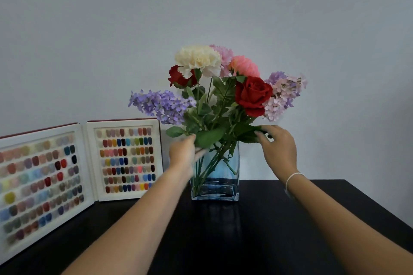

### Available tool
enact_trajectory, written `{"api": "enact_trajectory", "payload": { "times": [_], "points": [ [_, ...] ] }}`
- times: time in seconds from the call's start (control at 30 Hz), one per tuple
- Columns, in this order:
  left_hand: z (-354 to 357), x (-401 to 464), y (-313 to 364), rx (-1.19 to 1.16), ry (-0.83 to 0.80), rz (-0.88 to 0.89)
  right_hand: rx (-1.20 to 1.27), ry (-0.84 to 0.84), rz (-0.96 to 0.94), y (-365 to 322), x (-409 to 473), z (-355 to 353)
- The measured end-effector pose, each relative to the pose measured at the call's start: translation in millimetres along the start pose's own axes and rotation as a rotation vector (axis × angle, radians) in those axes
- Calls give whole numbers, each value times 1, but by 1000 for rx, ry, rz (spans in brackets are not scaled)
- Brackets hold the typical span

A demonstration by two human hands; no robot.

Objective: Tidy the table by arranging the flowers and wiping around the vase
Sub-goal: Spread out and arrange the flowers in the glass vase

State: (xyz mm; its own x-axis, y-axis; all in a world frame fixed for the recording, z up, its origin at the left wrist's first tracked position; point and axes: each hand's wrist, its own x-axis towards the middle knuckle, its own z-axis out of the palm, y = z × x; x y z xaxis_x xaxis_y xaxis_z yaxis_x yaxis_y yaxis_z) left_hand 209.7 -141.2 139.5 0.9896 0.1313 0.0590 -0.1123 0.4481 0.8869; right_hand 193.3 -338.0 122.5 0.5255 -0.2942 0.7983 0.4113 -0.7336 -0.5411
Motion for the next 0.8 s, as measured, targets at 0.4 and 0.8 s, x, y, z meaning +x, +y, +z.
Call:
{"api": "enact_trajectory", "payload": {
  "times": [0.4, 0.8],
  "points": [
    [-25, 24, 7, 254, 16, 221, 70, 24, -49, 5, -9, 3],
    [-17, 2, -9, 161, -101, 96, -2, -78, -201, 3, -31, 9]
  ]
}}
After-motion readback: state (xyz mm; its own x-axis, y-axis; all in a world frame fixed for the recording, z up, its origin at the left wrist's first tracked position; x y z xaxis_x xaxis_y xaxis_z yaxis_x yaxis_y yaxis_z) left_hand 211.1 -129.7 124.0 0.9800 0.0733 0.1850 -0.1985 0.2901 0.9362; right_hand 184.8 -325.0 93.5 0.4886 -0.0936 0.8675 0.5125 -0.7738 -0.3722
